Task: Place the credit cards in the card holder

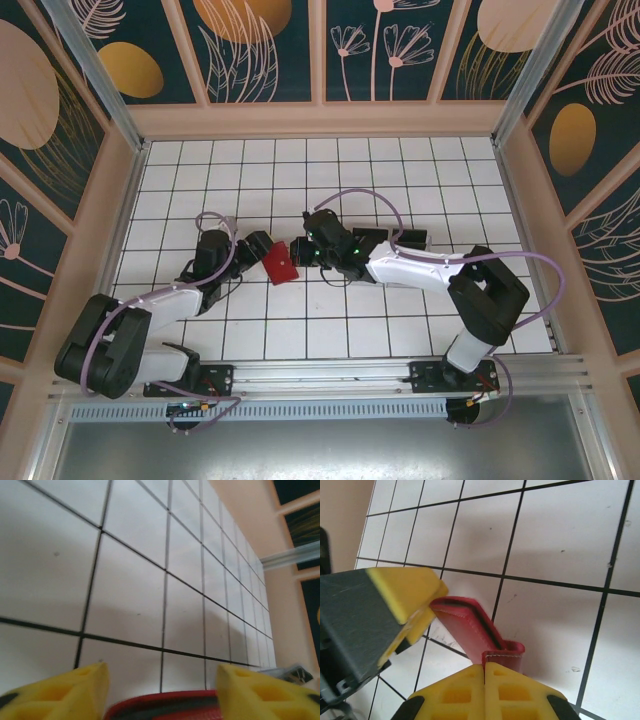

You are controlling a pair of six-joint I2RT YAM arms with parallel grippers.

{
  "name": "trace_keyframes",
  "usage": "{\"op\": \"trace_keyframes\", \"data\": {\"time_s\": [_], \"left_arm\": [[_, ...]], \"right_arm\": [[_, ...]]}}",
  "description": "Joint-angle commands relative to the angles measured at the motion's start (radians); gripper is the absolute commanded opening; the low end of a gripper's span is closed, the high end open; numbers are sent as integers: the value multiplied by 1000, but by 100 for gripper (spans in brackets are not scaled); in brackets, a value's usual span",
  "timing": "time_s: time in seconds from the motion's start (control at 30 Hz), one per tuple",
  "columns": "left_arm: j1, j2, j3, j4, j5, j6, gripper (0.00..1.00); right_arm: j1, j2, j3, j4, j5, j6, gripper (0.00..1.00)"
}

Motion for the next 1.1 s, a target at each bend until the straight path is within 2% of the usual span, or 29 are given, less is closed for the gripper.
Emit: {"op": "trace_keyframes", "data": {"time_s": [0.0,0.47,0.67,1.07], "left_arm": [[-7,7,-23,-49,-43,62,65],[-7,-132,-26,-172,-40,124,83],[-7,-138,-7,-187,5,127,85],[-7,-123,4,-183,26,129,89]], "right_arm": [[-2,5,-16,42,-48,-21,0],[21,-36,-5,29,-57,-4,0],[27,-41,3,45,-65,8,0],[31,-63,3,68,-66,19,0]]}}
